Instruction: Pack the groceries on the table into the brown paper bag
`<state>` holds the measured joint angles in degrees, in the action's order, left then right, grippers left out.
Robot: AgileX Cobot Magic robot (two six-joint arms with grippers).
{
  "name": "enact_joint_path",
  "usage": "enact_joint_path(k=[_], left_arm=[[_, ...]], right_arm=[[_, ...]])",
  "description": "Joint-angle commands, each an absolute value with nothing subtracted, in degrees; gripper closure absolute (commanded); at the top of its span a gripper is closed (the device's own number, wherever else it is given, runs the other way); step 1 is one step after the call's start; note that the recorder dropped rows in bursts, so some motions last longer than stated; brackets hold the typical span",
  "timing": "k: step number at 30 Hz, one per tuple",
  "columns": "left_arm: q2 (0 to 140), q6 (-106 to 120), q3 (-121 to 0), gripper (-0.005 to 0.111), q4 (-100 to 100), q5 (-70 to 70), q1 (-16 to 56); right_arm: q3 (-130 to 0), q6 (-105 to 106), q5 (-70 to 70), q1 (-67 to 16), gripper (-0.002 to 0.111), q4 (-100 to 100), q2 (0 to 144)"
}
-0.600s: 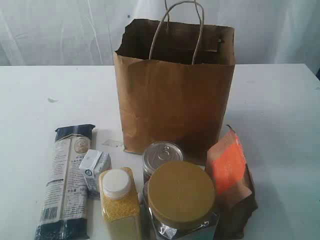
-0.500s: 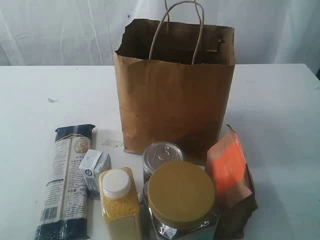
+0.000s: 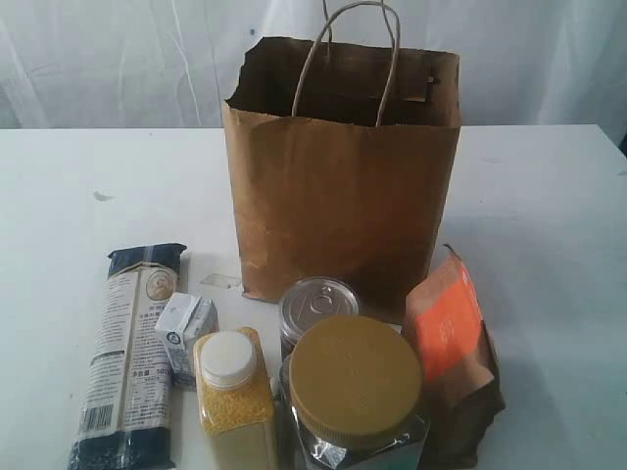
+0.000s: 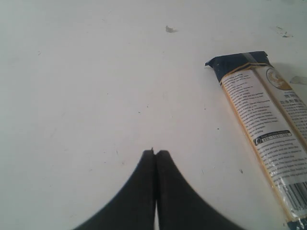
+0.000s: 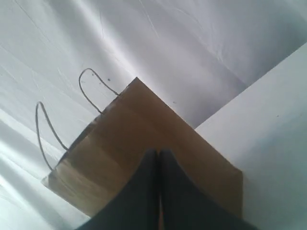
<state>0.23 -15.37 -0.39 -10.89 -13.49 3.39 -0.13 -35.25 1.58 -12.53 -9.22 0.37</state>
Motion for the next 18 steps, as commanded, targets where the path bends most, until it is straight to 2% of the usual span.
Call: enact_joint_path(k=[1,5,9,14,17,18], left_arm=[[0.0,-15.2,0.0,0.107,-11.1,-13.6,3.4],[0.0,-15.2,0.0,0.107,-11.1,-13.6,3.4],[0.0,-15.2,0.0,0.107,-11.1,-13.6,3.4],[0.0,-15.2,0.0,0.107,-11.1,-13.6,3.4],[0.0,-15.2,0.0,0.107,-11.1,-13.6,3.4],[0.0,-15.2,0.0,0.107,-11.1,-13.6,3.4]], right_arm=[[-1.7,-46.6,1.2,-12.6,0.108,-10.9,0.0],[-9.4,-40.6,0.5,-13.0,0.108,-10.2,0.0],[-22.1,-19.1,-5.6,-15.6,0.108,-10.2,0.0],[-37.7,1.2,-28.8,-18.4,0.108,-13.7,9.1],[-46.3,14.7,-46.1,-19.0,0.108,-20.6,18.7],[-51.2,21.4,-54.5,-19.0,0.108,-24.6,26.1]])
